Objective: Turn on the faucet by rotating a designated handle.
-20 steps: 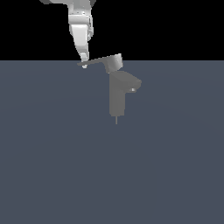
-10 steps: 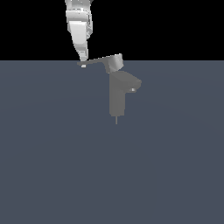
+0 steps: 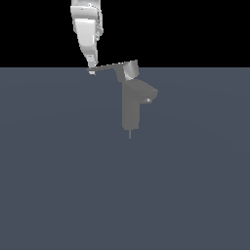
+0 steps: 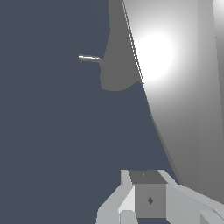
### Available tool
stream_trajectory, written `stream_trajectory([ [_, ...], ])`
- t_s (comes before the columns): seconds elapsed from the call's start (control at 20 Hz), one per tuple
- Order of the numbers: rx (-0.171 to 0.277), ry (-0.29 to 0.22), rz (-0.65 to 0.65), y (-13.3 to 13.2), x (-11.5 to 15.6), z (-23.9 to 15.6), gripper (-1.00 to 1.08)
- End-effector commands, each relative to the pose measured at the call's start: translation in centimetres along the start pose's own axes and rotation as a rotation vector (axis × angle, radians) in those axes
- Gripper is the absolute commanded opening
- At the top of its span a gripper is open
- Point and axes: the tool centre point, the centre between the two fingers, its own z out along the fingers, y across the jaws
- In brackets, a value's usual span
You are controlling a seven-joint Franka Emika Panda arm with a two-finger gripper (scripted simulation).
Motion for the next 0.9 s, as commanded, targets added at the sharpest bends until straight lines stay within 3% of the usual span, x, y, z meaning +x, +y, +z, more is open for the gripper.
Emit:
stream_trajectory([
  [0.0, -0.004, 0.001, 0.003, 0.8, 0.2, 0.0, -1.0],
  [0.85, -0.004, 0.001, 0.004, 5.1, 0.0, -0.1, -1.0],
])
